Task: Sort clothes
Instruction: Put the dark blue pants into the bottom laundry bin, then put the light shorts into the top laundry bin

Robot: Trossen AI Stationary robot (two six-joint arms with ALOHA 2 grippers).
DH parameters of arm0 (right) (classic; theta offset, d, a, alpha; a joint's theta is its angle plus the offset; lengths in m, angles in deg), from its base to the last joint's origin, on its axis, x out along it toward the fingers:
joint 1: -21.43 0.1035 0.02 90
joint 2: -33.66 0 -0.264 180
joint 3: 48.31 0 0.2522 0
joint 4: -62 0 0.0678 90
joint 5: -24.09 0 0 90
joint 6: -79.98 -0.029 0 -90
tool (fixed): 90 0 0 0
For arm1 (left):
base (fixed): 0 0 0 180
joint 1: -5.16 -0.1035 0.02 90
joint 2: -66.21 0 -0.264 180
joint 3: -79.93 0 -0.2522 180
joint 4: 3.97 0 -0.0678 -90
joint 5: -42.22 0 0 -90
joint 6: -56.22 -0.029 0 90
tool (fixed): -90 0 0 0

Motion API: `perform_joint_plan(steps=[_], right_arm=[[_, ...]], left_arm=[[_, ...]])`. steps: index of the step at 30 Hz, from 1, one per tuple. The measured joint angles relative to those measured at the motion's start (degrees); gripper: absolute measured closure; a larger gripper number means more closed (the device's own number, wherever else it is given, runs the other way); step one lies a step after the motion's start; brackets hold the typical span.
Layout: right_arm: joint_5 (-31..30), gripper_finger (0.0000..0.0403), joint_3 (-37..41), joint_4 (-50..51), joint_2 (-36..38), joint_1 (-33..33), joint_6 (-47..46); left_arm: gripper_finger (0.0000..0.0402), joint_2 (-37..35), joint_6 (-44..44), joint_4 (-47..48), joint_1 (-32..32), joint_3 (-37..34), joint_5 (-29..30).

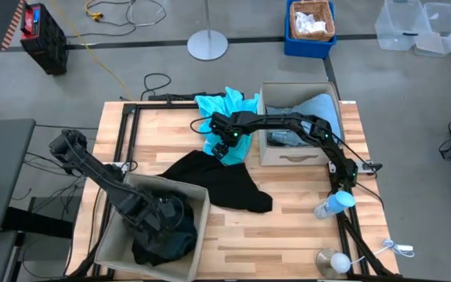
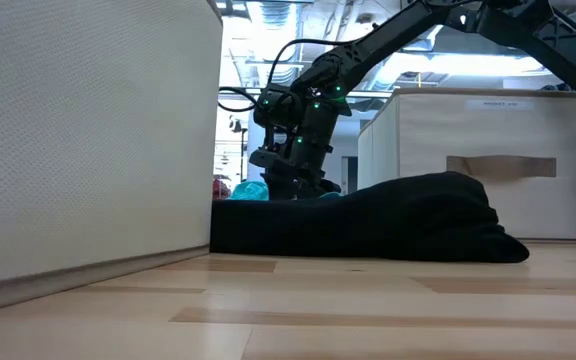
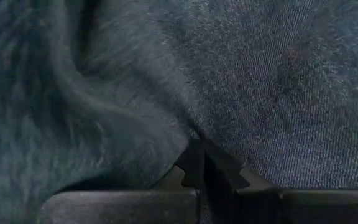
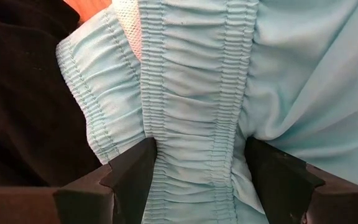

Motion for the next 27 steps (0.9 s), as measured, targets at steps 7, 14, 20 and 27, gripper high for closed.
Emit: perform_joint_plan(steps=[7, 14, 20, 27], right_arm=[[0.02, 0.0127, 0.00, 0.17, 0.02, 0.00, 0.02], [0.02, 0.0128, 0.00, 0.23, 0.01, 0.00, 0.02], [0.00, 0.0169, 0.00, 0.40, 0.01, 0.00, -0.07], [-0.28, 0.0303, 0.00, 1.12, 0.02, 0.09, -0.04]], left_arm=[[0.0401, 0.04, 1.14, -13.78, 0.31, -7.73, -0.49], [0.0396, -0.61, 0.76, -14.59, 0.31, -7.60, -0.89], [0.0359, -6.27, 1.73, -12.89, 0.34, -2.32, 1.04], [0.0327, -16.12, 5.89, -11.63, 0.03, 4.72, 2.53]])
